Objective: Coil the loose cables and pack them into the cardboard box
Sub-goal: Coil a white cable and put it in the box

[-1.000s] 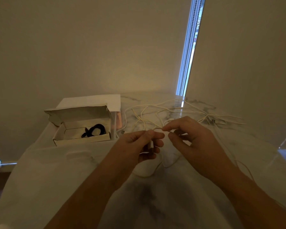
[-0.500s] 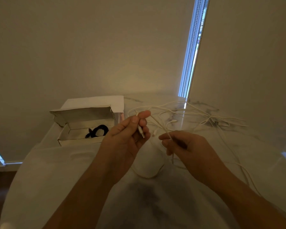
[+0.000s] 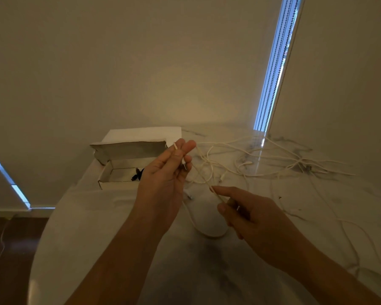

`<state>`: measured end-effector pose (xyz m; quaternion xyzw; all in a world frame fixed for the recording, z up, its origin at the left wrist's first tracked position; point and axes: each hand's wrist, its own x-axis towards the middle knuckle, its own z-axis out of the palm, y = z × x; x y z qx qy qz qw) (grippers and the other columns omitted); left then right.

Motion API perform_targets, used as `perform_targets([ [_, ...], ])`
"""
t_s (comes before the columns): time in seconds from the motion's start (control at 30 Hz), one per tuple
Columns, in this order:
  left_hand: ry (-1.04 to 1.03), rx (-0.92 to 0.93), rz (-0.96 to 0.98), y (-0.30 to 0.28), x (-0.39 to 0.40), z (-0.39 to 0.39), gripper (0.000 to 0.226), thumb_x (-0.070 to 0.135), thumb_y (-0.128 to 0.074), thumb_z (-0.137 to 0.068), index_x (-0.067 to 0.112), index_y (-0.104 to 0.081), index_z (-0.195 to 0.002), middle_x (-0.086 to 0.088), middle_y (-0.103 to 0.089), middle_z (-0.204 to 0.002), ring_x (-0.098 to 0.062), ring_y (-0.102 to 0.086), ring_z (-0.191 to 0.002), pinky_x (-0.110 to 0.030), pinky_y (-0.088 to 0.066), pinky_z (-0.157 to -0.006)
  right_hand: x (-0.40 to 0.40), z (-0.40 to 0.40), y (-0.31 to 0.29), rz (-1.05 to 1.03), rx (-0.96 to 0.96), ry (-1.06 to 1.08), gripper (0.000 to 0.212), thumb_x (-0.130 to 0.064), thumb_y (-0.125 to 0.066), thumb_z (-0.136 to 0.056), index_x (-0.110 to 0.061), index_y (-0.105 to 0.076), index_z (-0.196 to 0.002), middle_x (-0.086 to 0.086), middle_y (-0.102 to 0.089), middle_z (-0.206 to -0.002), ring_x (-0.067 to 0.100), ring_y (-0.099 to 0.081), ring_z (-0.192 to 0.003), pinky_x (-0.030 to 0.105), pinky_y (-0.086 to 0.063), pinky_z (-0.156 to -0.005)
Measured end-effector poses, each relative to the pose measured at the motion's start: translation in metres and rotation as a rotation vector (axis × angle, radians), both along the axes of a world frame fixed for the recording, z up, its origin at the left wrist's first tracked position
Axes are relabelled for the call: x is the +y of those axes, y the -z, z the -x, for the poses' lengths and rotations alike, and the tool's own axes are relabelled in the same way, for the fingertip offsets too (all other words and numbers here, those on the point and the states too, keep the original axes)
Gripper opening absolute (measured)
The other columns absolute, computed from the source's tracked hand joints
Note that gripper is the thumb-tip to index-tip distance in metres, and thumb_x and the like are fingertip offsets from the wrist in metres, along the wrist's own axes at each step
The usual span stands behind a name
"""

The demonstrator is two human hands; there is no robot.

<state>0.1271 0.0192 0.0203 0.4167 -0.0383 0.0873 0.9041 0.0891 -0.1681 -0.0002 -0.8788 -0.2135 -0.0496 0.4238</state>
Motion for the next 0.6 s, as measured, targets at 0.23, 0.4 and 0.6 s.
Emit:
perform_targets([
  [0.23, -0.175, -0.019, -0.197, 0.001, 0.008, -0.005, 0.031, 0.005, -0.048, -0.100, 0.000, -0.055, -0.130, -0.013, -0.071, -0.117, -0.022, -0.069, -0.108, -0.032, -0.055, -0.096, -0.001, 0.005, -0.003, 0.064, 0.014, -0.068, 0.013, -0.046, -0.063, -0.089, -0.043, -0.068, -0.100, -0.010, -0.064, -0.069, 0.007, -0.060, -0.061, 0.022, -0.049, -0.061],
  [0.4, -0.242, -0.063, -0.710, 0.012, 0.006, -0.006, 0.026, 0.010, -0.049, -0.102, 0.010, -0.063, -0.124, -0.003, -0.074, -0.110, -0.010, -0.072, -0.100, -0.024, -0.057, -0.085, 0.000, 0.009, -0.007, -0.001, -0.033, -0.149, 0.013, -0.033, -0.066, -0.090, -0.037, -0.072, -0.101, -0.015, -0.071, -0.090, 0.005, -0.068, -0.085, 0.017, -0.052, -0.072],
  [0.6, -0.230, -0.196, -1.166, 0.020, -0.009, 0.002, 0.030, 0.015, -0.045, -0.103, 0.019, -0.059, -0.130, 0.016, -0.070, -0.096, 0.009, -0.066, -0.087, -0.013, -0.053, -0.081, -0.004, 0.009, -0.020, -0.162, -0.160, -0.044, 0.015, -0.036, -0.058, -0.090, -0.033, -0.072, -0.092, -0.016, -0.072, -0.089, 0.001, -0.066, -0.085, 0.011, -0.047, -0.069],
])
